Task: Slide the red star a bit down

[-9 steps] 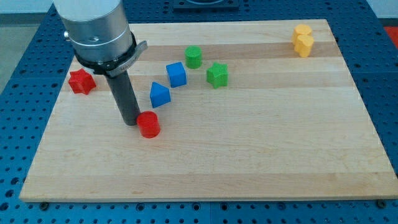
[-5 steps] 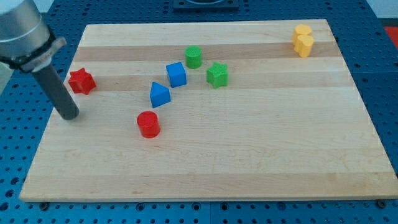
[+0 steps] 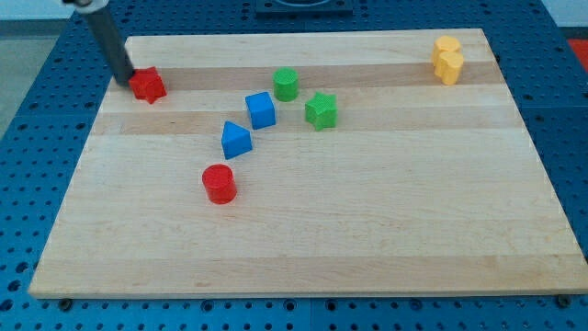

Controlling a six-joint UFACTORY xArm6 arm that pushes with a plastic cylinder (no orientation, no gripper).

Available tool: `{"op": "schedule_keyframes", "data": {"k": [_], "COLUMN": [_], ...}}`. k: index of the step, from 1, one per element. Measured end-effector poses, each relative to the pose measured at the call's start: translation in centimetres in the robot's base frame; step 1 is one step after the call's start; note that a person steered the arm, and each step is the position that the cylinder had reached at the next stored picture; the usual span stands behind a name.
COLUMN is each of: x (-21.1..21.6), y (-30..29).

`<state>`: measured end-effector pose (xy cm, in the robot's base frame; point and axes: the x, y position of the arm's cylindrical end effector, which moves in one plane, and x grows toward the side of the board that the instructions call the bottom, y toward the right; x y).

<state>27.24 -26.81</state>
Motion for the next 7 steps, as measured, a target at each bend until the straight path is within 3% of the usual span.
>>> {"op": "schedule_keyframes", "data": {"k": [3, 7], "x": [3.0, 21.0], "y": [2.6, 2.6]}}
